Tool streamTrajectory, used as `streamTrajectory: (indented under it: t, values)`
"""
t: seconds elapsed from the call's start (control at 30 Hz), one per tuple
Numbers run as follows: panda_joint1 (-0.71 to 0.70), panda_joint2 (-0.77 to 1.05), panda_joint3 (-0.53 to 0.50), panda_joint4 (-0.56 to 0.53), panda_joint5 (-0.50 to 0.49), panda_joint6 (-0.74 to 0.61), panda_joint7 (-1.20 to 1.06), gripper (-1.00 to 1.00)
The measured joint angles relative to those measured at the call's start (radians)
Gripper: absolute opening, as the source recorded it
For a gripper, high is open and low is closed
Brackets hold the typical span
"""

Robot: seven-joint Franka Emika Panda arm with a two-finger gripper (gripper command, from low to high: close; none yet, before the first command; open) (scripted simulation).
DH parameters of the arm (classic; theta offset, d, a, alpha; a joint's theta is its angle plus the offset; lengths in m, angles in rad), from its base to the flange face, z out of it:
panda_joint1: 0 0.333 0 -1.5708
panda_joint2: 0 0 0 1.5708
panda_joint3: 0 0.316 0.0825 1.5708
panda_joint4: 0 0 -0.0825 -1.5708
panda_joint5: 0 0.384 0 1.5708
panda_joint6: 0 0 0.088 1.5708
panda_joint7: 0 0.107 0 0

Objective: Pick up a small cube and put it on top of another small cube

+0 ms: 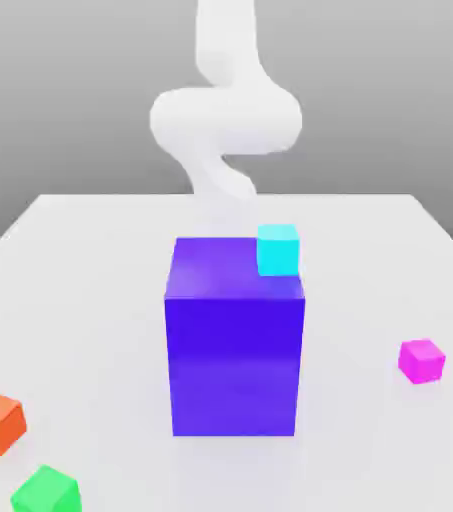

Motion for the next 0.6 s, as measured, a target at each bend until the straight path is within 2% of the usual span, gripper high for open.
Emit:
streamTrajectory:
  t: [0.33,0.6]
  values:
    - [0.287,0.295,0.010,-0.146,0.076,0.174,-0.364,0.00]
    - [0.462,0.526,0.079,-0.261,0.111,0.310,-0.631,0.00]
